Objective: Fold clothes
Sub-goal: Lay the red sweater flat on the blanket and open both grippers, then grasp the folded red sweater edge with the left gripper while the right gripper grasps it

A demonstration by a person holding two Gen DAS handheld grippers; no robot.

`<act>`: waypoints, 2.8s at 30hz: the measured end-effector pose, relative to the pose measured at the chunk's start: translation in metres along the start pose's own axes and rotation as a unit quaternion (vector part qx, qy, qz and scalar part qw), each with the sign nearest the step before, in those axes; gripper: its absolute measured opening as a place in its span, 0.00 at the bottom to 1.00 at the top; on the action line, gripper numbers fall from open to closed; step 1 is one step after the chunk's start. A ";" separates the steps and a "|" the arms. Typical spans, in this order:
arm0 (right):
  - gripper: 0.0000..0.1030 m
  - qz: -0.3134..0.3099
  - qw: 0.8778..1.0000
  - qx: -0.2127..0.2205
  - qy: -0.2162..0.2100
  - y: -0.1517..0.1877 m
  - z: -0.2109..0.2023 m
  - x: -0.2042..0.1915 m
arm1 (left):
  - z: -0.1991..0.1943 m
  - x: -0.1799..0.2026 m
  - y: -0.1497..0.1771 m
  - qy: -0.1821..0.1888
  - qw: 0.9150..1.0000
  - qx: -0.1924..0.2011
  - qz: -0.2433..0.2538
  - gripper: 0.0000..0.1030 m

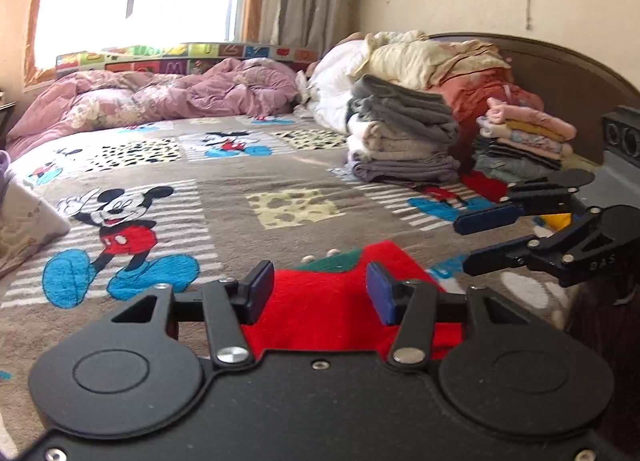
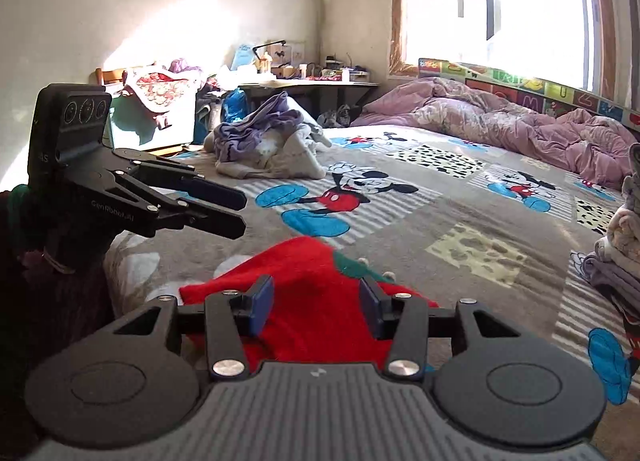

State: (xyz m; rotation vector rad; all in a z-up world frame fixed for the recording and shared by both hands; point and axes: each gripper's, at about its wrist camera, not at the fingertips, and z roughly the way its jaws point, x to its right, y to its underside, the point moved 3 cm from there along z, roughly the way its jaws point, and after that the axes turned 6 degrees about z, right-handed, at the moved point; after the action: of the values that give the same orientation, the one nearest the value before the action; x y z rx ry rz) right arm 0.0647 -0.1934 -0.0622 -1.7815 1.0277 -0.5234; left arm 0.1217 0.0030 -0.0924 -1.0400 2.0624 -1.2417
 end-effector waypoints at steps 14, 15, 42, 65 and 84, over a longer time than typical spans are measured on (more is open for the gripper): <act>0.33 0.062 0.995 -0.037 0.072 0.047 0.121 0.050 | 0.077 0.004 0.042 0.009 0.998 -0.059 0.032 0.43; 0.33 0.054 0.995 -0.040 0.071 0.046 0.121 0.049 | 0.076 0.004 0.041 0.009 0.998 -0.059 0.032 0.43; 0.52 0.214 0.966 -0.069 0.131 0.064 0.037 0.014 | -0.007 0.007 0.053 -0.034 0.992 -0.062 -0.103 0.64; 0.75 0.272 0.947 -0.068 0.154 0.071 0.030 0.029 | -0.003 -0.030 0.078 -0.007 0.944 -0.096 -0.316 0.74; 0.75 0.458 0.888 -0.010 0.034 0.108 0.056 0.070 | 0.013 -0.039 0.081 0.027 0.931 -0.091 -0.354 0.74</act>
State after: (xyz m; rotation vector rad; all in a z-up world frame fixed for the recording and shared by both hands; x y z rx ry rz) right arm 0.0998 -0.2394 -0.1897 -1.0948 1.7567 0.0289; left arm 0.1258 0.0518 -0.1688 -1.9726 1.9215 -1.4185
